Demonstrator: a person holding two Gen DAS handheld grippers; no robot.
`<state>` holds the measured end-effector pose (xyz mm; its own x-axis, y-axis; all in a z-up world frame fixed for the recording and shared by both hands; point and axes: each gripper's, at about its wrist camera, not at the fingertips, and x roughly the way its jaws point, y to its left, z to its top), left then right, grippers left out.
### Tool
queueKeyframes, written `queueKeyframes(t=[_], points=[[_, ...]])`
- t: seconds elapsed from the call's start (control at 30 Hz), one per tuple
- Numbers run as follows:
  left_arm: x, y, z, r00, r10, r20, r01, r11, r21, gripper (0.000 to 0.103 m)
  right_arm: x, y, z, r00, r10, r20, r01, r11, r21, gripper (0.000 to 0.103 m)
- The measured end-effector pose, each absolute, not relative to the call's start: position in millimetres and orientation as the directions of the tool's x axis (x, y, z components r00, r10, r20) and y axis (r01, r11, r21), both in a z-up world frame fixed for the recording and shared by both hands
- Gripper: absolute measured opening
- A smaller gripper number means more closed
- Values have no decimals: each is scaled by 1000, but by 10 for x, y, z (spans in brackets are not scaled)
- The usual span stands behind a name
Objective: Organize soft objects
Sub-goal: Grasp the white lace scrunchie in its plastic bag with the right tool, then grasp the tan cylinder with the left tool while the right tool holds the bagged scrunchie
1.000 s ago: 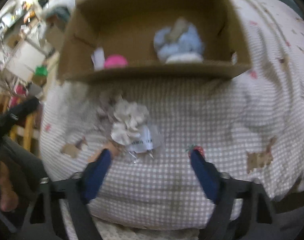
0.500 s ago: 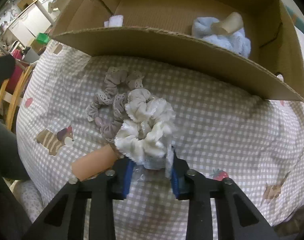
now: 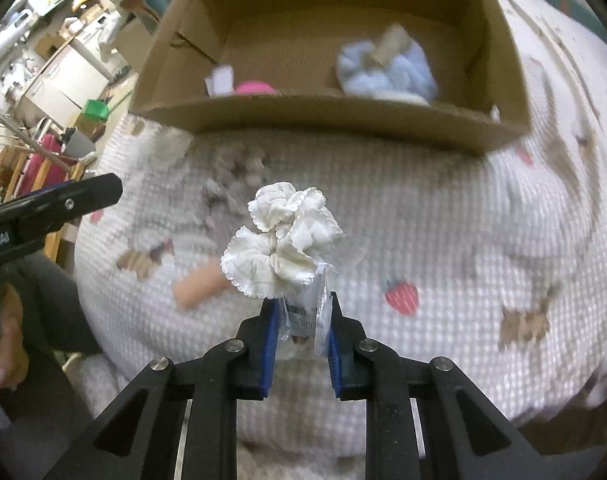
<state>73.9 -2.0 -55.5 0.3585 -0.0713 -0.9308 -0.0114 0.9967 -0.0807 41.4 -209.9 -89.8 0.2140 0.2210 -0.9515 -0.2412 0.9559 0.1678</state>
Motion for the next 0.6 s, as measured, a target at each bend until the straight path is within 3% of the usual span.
queueKeyframes(t=[0.07,0.3,0.47,0.6], points=[[733,-75,-593,350,-71,-934,2,997,-75,93,369,-2184,-986,189,172,-967,-221,967,129,23],[750,-331,-817,284,-110,-953,82,993,-90,92,391,-2319,-913,204,278,-939,-209,949,236,23],[746,-507,-1145,145,-177,-973,143,977,-157,61,489,-2225,-957,198,258,-946,-196,956,220,23],[741,-660,-1243,124,-189,-974,189,968,-164,55,527,-2137,-999,197,233,-952,-216,958,189,23]])
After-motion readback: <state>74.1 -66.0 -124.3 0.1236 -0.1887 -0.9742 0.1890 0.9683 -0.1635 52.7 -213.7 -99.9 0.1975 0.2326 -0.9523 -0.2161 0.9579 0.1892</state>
